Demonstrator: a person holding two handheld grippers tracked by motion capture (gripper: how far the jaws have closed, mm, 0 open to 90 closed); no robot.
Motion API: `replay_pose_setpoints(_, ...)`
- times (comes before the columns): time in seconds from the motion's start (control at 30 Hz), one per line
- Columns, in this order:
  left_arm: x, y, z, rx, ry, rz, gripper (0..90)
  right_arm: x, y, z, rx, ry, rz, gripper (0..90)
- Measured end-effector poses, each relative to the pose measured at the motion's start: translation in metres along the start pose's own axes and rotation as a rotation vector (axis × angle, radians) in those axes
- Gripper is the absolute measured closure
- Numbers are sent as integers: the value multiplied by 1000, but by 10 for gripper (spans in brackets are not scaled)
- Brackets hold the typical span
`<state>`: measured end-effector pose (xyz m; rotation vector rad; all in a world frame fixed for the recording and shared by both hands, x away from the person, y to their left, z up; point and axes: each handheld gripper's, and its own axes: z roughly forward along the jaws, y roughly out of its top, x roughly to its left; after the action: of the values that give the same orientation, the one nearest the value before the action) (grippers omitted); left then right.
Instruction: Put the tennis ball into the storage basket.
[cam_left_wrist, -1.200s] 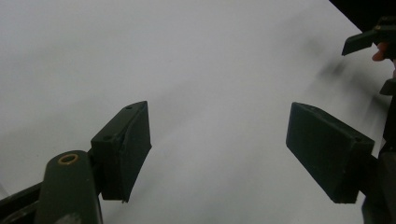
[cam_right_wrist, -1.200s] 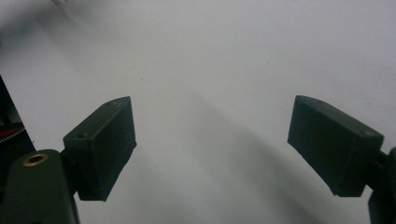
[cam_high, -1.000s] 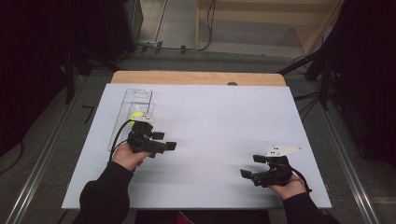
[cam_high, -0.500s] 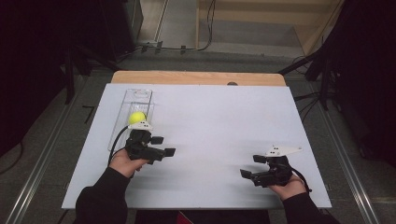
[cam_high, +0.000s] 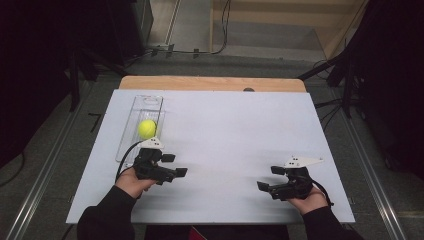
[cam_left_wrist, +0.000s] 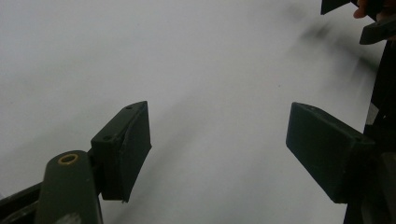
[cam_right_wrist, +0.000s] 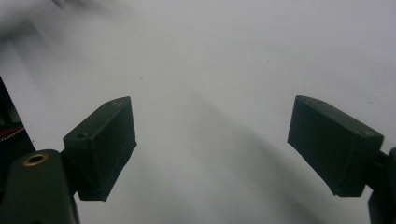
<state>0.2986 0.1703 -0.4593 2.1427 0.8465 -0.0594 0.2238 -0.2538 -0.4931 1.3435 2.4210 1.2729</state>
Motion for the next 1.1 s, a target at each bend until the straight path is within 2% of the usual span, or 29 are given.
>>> replay_pose_setpoints(0.2,-3,-5,-2,-5,5,35,230,0,0,0,0,0,-1,134)
replay_pose_setpoints(0.47,-9,-12,-5,-2,4,63,231,0,0,0,1,0,0,134)
replay_pose_setpoints(0.63,-11,-18,-7,-21,10,79,233,0,0,0,0,0,0,134)
replay_pose_setpoints(1.1,-11,-34,-12,-15,19,60,233,0,0,0,3,-1,2,133)
